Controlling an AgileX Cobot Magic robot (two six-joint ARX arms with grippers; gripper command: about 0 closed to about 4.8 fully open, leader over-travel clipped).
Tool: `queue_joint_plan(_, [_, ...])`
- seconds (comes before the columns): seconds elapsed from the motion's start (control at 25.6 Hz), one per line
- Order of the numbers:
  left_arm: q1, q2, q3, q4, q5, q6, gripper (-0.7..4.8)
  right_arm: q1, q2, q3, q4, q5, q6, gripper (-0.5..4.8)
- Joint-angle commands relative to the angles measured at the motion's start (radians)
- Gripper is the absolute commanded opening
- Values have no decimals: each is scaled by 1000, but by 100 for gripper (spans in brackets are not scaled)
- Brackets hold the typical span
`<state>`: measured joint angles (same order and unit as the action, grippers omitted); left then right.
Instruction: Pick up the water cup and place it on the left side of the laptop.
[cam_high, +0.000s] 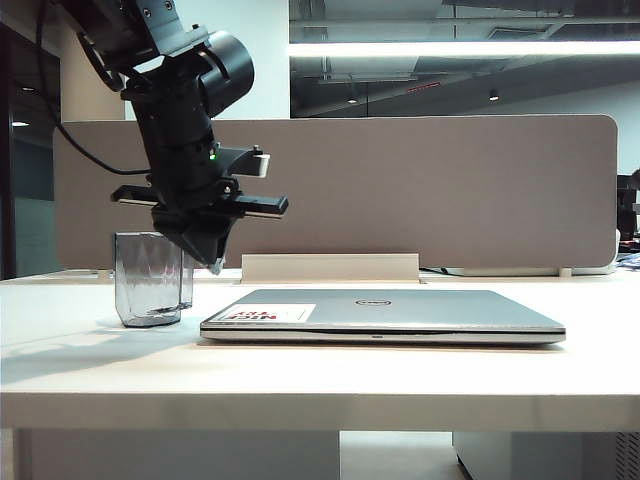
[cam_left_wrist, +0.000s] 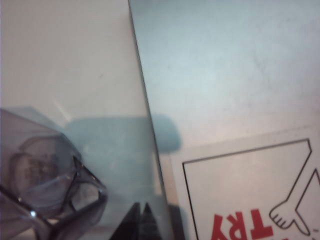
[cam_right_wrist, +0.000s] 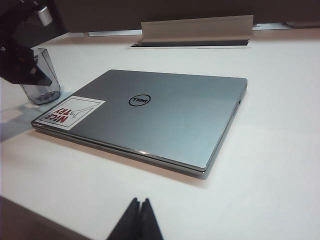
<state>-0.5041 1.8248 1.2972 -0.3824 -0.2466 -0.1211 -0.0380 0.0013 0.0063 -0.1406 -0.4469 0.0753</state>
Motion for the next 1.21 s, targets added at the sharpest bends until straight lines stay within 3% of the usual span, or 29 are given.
queue_joint_plan(0.04, [-2, -2, 3, -31, -5, 1, -6, 0, -2, -6, 14, -1, 3, -6])
queue_joint_plan(0.39, [-2, -3, 3, -115, -71, 2, -6, 0, -2, -6, 14, -1, 3, -6])
queue_joint_plan(0.51, [-2, -13, 4, -117, 92, 1, -6, 0, -2, -6, 14, -1, 3, -6])
queue_joint_plan(0.59, [-4, -14, 3, -88, 124, 1, -6, 0, -2, -6, 14, -1, 3, -6])
queue_joint_plan(0.7, [-5, -13, 4, -10, 103, 1, -6, 0, -2, -6, 14, -1, 3, -6])
queue_joint_plan(0.86, [-5, -10, 4, 91, -18, 6, -6, 0, -2, -6, 14, -1, 4, -6])
queue_joint_plan(1.02, [-2, 4, 3, 102, -86, 12, -6, 0, -2, -6, 14, -1, 3, -6])
queue_joint_plan(1.21, [0, 4, 3, 70, -94, 16, -6, -1, -2, -6, 14, 0, 3, -6])
